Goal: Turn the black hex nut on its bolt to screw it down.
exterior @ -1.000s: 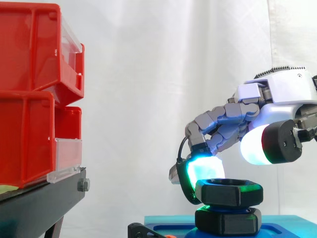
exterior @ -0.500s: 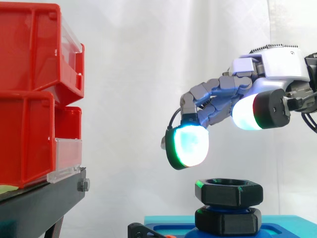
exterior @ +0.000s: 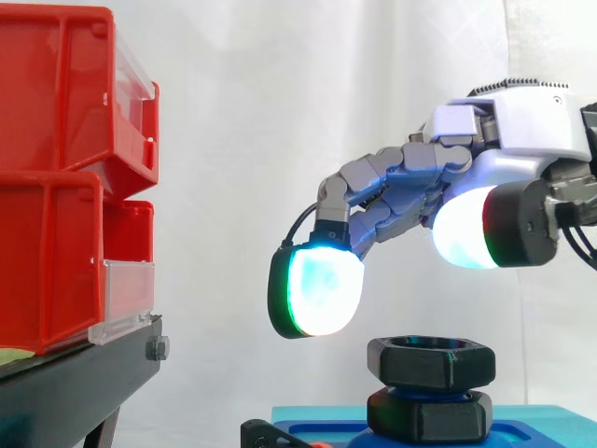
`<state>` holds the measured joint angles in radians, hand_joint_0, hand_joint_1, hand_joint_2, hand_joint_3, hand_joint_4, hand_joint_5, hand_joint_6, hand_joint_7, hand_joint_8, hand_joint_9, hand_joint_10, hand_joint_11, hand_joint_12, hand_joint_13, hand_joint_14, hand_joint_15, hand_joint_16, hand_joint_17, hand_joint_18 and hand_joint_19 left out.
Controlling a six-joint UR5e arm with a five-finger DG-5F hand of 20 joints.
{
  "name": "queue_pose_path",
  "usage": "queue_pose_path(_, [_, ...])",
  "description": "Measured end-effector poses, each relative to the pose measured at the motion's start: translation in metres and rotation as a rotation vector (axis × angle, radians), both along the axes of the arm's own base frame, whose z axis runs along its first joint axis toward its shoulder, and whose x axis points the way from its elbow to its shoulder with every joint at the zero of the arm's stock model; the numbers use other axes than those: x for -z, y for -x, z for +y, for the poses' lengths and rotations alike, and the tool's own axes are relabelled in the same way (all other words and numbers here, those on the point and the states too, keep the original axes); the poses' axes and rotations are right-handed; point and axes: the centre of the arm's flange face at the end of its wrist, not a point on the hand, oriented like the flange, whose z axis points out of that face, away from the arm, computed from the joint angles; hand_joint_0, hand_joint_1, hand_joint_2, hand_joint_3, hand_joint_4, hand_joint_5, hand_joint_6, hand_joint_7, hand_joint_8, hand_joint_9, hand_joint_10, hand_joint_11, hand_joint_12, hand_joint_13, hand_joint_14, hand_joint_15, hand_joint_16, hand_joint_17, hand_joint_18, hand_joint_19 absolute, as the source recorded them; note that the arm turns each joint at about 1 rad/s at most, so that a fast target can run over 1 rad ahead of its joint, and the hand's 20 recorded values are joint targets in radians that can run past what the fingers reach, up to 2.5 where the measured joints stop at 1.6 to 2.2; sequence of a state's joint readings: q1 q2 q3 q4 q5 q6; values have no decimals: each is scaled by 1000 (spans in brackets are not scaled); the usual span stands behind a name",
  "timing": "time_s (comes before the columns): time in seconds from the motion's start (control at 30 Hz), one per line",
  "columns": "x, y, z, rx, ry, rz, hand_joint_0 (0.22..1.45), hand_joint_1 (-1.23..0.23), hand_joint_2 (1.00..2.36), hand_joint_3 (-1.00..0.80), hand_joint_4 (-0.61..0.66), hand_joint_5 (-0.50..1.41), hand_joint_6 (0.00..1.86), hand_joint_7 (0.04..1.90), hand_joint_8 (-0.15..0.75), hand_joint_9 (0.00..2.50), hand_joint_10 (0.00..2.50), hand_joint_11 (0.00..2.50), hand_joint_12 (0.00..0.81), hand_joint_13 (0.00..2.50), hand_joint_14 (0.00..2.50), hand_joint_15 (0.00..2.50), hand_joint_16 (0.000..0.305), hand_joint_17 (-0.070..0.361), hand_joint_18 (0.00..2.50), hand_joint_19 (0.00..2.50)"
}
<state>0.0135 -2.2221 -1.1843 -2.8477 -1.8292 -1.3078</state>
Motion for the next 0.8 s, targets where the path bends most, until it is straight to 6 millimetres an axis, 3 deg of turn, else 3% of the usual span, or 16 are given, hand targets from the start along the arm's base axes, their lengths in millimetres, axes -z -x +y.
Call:
queue_pose_path(0.33, [1, -4, 29, -20, -11, 9, 464, -345, 1000, -500, 224, -80, 503, 823, 281, 513, 0, 0, 357, 453, 0, 0, 55, 124, 389, 568])
queue_pose_path(0.8, [6, -4, 30, -21, -12, 20, 467, -344, 1000, -500, 241, -75, 503, 851, 276, 502, 0, 0, 355, 451, 0, 0, 55, 123, 381, 576])
